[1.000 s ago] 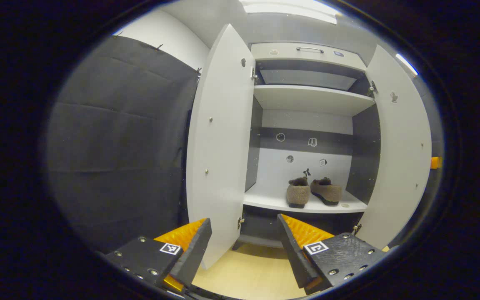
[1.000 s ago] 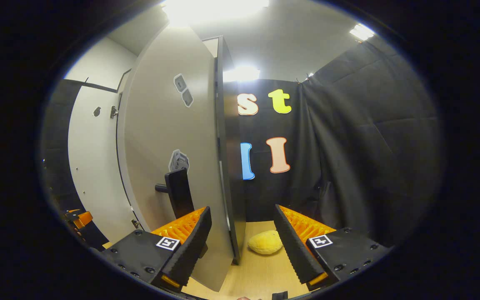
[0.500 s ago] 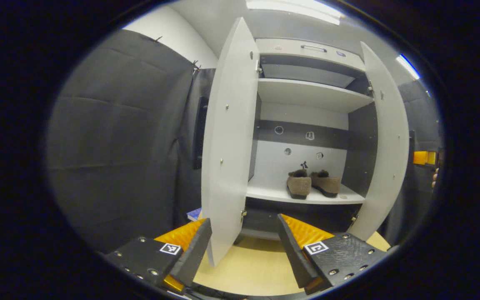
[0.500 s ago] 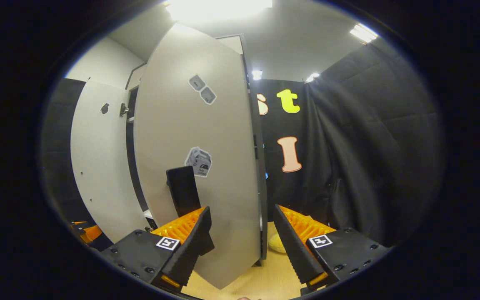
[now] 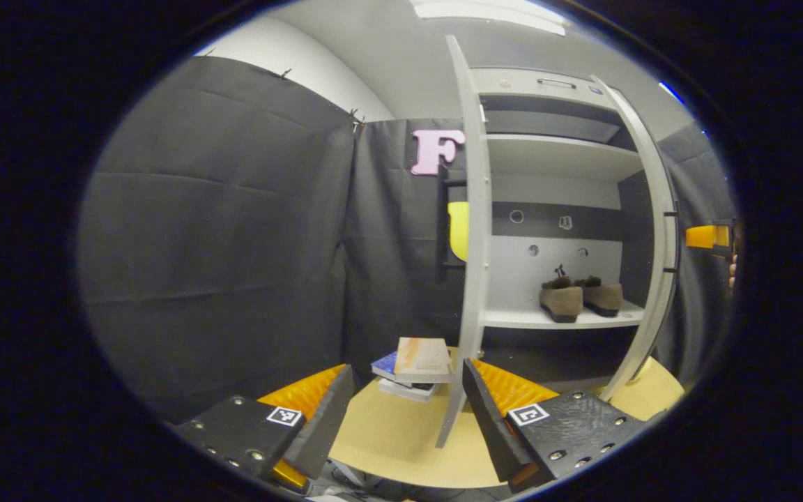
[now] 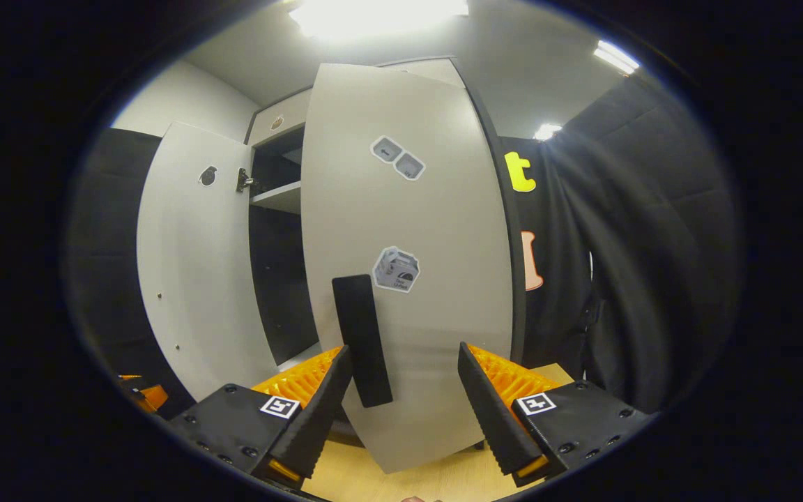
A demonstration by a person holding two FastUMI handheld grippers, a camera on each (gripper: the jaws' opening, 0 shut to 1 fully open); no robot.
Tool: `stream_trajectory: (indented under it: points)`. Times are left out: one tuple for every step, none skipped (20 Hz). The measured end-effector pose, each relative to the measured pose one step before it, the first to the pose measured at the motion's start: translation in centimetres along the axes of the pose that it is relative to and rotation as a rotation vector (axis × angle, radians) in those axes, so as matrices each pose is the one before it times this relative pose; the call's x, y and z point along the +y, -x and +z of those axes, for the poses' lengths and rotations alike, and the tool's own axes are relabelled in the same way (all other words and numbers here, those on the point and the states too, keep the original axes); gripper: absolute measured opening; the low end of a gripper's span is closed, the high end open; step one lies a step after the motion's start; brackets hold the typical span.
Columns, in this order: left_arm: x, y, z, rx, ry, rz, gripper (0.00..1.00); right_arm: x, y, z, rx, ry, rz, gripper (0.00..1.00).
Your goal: Grab one shoe with the right hand and put it into the shoe cabinet, grab the other shoe with the left hand and put it into the shoe cabinet; then close the right door with the right hand and the left door with the left hand.
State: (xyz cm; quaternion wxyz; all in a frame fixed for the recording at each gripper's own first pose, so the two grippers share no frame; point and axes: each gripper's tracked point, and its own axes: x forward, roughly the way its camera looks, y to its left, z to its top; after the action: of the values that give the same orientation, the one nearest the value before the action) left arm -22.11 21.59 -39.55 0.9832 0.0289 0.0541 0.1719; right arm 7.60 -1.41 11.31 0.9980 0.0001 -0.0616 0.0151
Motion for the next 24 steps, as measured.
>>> stream_trajectory:
  points:
    - [1.405, -0.277, 0.488, -0.00921, 0.00058, 0.01919, 0.90, -0.153, -0.016, -0.490, 0.01023, 0.00918, -0.01188, 0.97]
    - [1.482, -0.323, 0.542, -0.01237, 0.00398, 0.01613, 0.86, -0.197, -0.040, -0.548, 0.01456, 0.00772, -0.01352, 0.97]
    - [1.085, -0.551, 0.772, -0.01316, 0.01114, 0.01066, 0.91, -0.196, -0.040, -0.604, 0.01890, 0.00532, -0.01565, 0.97]
    - [0.851, -0.525, 0.841, -0.01075, 0.02088, 0.00694, 0.91, -0.192, 0.037, -0.628, 0.01525, 0.00093, -0.01451, 0.97]
    - [0.454, -0.710, 0.726, -0.00506, 0.03415, -0.00292, 0.95, -0.202, 0.029, -0.445, 0.00668, -0.00403, -0.01507, 0.98]
    - [-0.025, -0.529, 0.773, -0.00512, 0.03722, -0.01059, 0.91, -0.411, 0.113, -0.496, 0.00705, -0.01042, -0.01497, 0.98]
    - [-0.015, -0.596, 0.908, -0.01061, 0.02895, -0.01427, 0.90, -0.098, 0.168, -0.598, 0.00848, -0.01303, -0.00850, 0.98]
    - [0.193, -0.819, 1.149, -0.01352, 0.01522, -0.01109, 0.93, -0.080, -0.026, -0.462, 0.00757, -0.01069, -0.00832, 0.98]
    - [0.014, -0.821, 0.893, -0.01221, 0.00458, -0.01329, 0.90, -0.108, -0.052, -0.440, 0.00544, -0.00553, -0.01082, 0.98]
    - [0.033, -1.104, 0.770, -0.00507, 0.00213, -0.01909, 0.90, -0.140, -0.053, -0.392, 0.00459, -0.00255, -0.01156, 0.98]
    - [-0.088, -0.944, 0.714, 0.00249, 0.00562, -0.01948, 0.95, -0.114, 0.021, -0.430, 0.00553, -0.00336, -0.00925, 0.98]
    - [-0.185, -0.785, 0.761, -0.00354, 0.00804, -0.02083, 0.95, 0.017, 0.094, -0.407, 0.00740, -0.00481, -0.00642, 0.98]
    - [-0.260, -0.793, 0.868, -0.01010, 0.00623, -0.02619, 0.90, -0.159, 0.167, -0.445, 0.00530, -0.00460, -0.00702, 0.98]
    - [-0.416, -0.970, 0.898, -0.00841, 0.00117, -0.03255, 0.90, -0.124, 0.103, -0.361, 0.00428, -0.00438, -0.01160, 0.99]
    - [-0.366, -1.076, 0.541, -0.00168, -0.00758, -0.02919, 0.93, -0.075, 0.132, -0.361, 0.00392, -0.00644, -0.01060, 0.98]
    - [-0.155, -1.092, 0.310, -0.00202, -0.01754, -0.02903, 0.96, 0.004, 0.167, -0.340, 0.00612, -0.00878, -0.00844, 0.98]
    - [-0.064, -1.015, 0.694, -0.00615, -0.01978, -0.02311, 0.96, 0.058, 0.188, -0.394, 0.00638, -0.01107, -0.00585, 0.98]
    - [-0.004, -0.733, 1.013, -0.01489, -0.01031, -0.01628, 0.90, 0.053, 0.130, -0.353, 0.00499, -0.01082, -0.00277, 0.98]
    - [0.105, -0.760, 1.049, -0.02235, 0.00851, -0.00795, 0.95, -0.013, 0.133, -0.360, 0.00619, -0.00940, -0.00178, 0.98]
    - [-0.120, -0.491, 0.583, -0.01306, 0.01636, -0.02123, 0.95, -0.009, 0.102, -0.297, 0.00744, -0.00576, -0.00278, 0.98]
    - [-0.341, -0.699, 0.497, -0.00734, 0.00630, -0.02868, 0.85, -0.234, 0.182, -0.222, 0.00321, -0.00412, -0.00542, 0.98]
    - [-0.269, -0.489, 0.160, -0.00322, -0.01245, -0.02116, 0.85, -0.236, 0.146, -0.060, -0.00059, -0.00420, -0.00869, 0.98]
    - [-0.252, -0.612, 0.097, 0.00435, -0.02247, -0.01680, 0.90, -0.241, 0.217, -0.044, -0.00374, -0.00296, -0.00780, 0.98]
    - [-0.515, 0.113, -0.553, 0.01044, -0.01954, -0.01870, 0.92, -0.149, 0.169, 0.098, -0.00630, 0.00007, -0.00802, 0.98]
